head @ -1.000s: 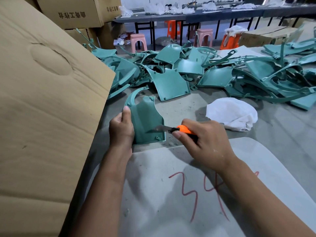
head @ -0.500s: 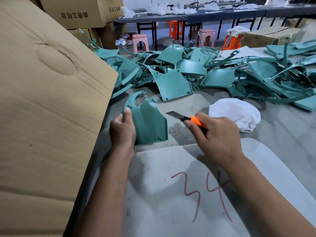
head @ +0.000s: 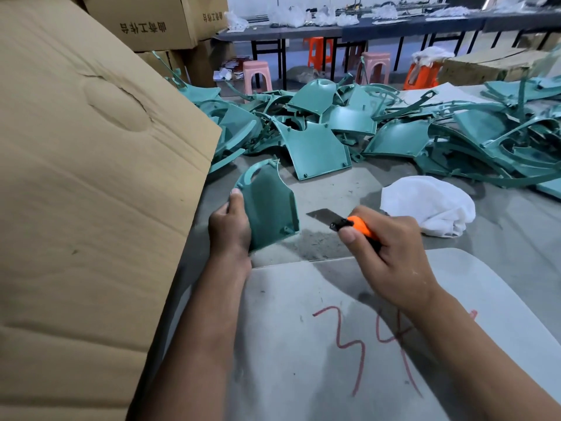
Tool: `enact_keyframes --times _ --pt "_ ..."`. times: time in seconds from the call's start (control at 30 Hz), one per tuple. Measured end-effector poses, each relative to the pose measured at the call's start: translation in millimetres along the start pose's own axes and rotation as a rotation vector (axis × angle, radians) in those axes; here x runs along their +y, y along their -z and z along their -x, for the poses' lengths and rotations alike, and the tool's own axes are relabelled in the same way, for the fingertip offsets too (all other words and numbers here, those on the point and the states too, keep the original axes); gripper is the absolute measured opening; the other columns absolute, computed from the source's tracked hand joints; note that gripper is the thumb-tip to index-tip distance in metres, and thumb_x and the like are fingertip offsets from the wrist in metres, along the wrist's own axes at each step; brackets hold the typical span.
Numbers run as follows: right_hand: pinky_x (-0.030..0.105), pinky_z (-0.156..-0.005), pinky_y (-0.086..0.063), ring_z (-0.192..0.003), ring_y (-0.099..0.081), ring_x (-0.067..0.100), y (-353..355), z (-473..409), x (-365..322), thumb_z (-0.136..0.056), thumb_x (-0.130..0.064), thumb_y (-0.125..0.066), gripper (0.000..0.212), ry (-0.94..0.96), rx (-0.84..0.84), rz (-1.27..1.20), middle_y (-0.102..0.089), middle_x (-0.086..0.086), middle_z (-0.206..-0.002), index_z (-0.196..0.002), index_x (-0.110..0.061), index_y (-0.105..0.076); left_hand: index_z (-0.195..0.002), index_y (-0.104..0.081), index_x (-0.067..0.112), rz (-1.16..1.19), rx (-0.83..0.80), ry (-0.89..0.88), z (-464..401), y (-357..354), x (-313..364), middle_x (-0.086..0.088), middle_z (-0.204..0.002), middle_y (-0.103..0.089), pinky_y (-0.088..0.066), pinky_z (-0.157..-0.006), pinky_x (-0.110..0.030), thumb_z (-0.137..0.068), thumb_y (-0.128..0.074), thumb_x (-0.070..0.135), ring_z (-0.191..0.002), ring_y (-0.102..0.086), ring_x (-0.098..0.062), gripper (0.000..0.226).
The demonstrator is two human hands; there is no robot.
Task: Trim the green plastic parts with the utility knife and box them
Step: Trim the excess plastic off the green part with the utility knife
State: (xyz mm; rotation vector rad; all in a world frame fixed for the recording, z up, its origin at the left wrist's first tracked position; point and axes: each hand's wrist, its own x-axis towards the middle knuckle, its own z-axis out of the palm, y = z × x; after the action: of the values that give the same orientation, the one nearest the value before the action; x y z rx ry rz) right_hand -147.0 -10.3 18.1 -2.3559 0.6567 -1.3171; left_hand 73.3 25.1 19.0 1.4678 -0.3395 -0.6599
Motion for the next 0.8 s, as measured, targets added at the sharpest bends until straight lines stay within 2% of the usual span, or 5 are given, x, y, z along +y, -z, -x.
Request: enact_keyframes --times 0.1,0.27,0.47,0.67,0.8 --pt "0.03 -0.049 -0.029 -0.05 -0.036 0.013 -10 -2 -11 -0.105 -0.051 -0.049 0.044 0.011 -0.045 -0.059 -0.033 -0.01 -0.056 -0.071 -0.024 -0.041 -0.094 -0.068 0.012 0.04 -0.105 0.06 10 -7 1 -0.001 -0.07 -0.063 -0.041 -0.037 -0.019 -0.103 -0.05 0.046 -0.054 -0.059 -0.015 0.04" --pt "0.033 -0.048 -0.029 -0.048 -0.033 0.011 -11 -5 -6 -0.104 -0.051 -0.048 0.043 -0.133 0.043 0.021 -0.033 -0.009 -0.053 -0.068 -0.03 -0.035 -0.085 -0.053 0.017 0.06 -0.222 0.117 20 -11 4 0.005 -0.046 -0.044 -0.021 -0.034 -0.015 -0.106 -0.046 0.045 -0.031 -0.037 -0.009 0.036" --pt "0.03 -0.048 -0.028 -0.049 -0.037 0.012 -15 -2 -14 -0.106 -0.051 -0.048 0.044 -0.009 -0.017 -0.109 -0.034 -0.01 -0.055 -0.072 -0.025 -0.041 -0.087 -0.052 0.015 0.1 -0.253 0.132 21 -10 5 0.004 -0.046 -0.047 -0.026 -0.034 -0.013 -0.107 -0.044 0.043 -0.032 -0.041 -0.009 0.035" --pt "0.033 -0.049 -0.028 -0.049 -0.033 0.01 -17 -8 -5 -0.103 -0.05 -0.048 0.044 -0.17 0.057 0.015 -0.035 -0.008 -0.053 -0.068 -0.026 -0.035 -0.086 -0.056 0.014 0.096 -0.274 0.098 27 -12 4 0.01 -0.044 -0.053 -0.034 -0.034 -0.012 -0.107 -0.047 0.042 -0.033 -0.048 -0.004 0.036" --pt "0.027 -0.049 -0.028 -0.049 -0.036 0.01 -14 -1 -11 -0.106 -0.048 -0.049 0.043 -0.002 -0.016 -0.167 -0.035 -0.008 -0.056 -0.071 -0.025 -0.04 -0.09 -0.058 0.012 0.118 -0.329 0.08 30 -15 3 0.008 -0.047 -0.055 -0.039 -0.037 -0.013 -0.108 -0.046 0.039 -0.036 -0.052 -0.006 0.034"
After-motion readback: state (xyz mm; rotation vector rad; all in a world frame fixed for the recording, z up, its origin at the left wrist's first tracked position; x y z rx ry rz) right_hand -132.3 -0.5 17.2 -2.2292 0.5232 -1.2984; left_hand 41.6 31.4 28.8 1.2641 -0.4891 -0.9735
